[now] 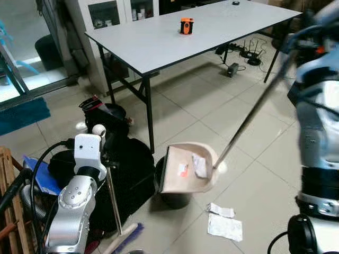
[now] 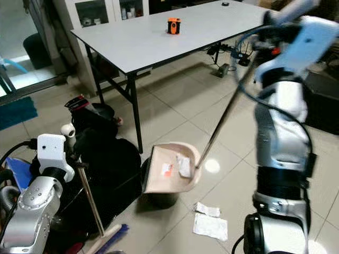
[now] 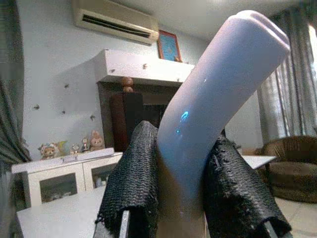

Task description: Sweep floor

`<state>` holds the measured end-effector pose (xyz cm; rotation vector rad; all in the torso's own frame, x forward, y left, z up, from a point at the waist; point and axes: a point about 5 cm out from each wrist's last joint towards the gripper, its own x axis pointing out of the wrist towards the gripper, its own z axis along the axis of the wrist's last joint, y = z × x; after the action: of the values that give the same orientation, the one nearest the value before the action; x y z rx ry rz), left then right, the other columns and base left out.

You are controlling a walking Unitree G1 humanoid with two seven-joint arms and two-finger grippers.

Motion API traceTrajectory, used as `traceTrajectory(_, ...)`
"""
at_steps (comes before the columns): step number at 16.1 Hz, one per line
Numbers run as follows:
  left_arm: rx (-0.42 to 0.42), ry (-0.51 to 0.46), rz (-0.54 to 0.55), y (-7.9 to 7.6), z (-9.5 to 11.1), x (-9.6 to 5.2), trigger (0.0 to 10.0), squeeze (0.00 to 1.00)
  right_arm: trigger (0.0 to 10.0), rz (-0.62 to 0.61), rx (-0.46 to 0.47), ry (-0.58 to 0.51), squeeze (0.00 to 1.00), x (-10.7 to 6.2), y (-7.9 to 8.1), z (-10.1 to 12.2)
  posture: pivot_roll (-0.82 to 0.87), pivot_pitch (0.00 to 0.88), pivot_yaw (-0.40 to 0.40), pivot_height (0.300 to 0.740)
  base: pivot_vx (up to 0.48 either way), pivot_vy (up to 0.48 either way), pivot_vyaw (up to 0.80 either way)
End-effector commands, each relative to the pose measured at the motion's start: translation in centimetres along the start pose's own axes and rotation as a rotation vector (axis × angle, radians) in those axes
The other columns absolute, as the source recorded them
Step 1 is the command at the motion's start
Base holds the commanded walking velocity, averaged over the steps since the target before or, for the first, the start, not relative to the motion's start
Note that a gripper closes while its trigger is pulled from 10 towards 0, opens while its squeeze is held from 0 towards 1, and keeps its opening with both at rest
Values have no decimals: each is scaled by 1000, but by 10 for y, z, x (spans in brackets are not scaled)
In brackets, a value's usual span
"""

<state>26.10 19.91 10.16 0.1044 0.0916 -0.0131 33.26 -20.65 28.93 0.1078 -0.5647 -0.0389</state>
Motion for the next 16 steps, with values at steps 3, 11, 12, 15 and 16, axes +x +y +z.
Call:
traceTrajectory(3,27,-42,22,5,13,2,10000,0,10000,147,-101,-133,0,9,35,1,80,0,26,740,0,0,0)
traceTrajectory(11,32,-49,24,4,15,3,10000,0,10000,399,-197,-284,0,-6,99,-18,85,0,30,740,0,0,0)
traceTrajectory(12,33,-51,23,4,16,3,10000,0,10000,447,-218,-305,0,-12,109,-22,86,0,32,740,0,0,0)
traceTrajectory(15,39,-56,28,4,17,4,10000,0,10000,556,-234,-351,0,-27,131,-31,92,0,32,740,0,0,0)
traceTrajectory(16,40,-58,29,4,18,4,10000,0,10000,623,-234,-375,0,-35,143,-33,93,0,32,740,0,0,0)
